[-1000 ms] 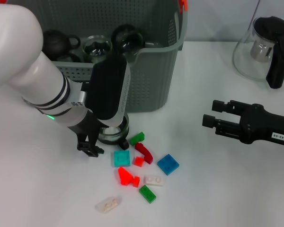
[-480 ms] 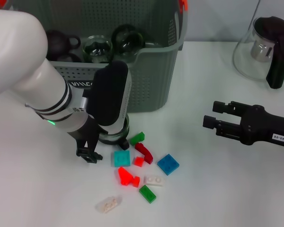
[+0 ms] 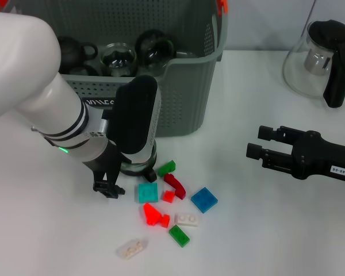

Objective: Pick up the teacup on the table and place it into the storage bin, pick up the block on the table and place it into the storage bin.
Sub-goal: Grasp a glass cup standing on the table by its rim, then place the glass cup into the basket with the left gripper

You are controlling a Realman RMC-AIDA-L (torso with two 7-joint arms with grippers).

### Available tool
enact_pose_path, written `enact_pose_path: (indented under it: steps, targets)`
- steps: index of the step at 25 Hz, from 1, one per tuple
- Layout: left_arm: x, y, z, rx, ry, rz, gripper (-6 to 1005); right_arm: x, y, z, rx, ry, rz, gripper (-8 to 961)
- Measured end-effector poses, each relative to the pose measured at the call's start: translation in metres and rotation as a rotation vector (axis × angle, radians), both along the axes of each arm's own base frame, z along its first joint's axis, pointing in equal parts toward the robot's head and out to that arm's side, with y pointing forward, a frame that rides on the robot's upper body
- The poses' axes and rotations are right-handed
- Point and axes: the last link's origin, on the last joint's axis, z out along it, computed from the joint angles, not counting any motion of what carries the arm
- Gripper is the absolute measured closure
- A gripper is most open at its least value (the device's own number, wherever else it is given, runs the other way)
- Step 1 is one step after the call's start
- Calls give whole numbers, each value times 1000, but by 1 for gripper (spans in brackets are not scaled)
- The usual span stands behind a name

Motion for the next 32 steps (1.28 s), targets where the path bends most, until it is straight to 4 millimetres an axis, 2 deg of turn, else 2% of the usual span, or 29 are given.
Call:
enact_pose_path:
  steps: [9,20,27,30,32]
  targets:
    - [1,2,3,14,36,25,451,1,-1,0,0,0,-1,241]
    - [2,0,4,10,37,42,901,1,-2,0,-2,3,1,240]
    - [8,-4,9,2,33,54,954,1,-2,0,-3,3,1,239]
    - [16,-11,20,-16,26,88,961,2,-2,1,-3,1,2,239]
    - [24,-19,34,-30,-1,125,960,2,-2,2,-4,-2,3,240]
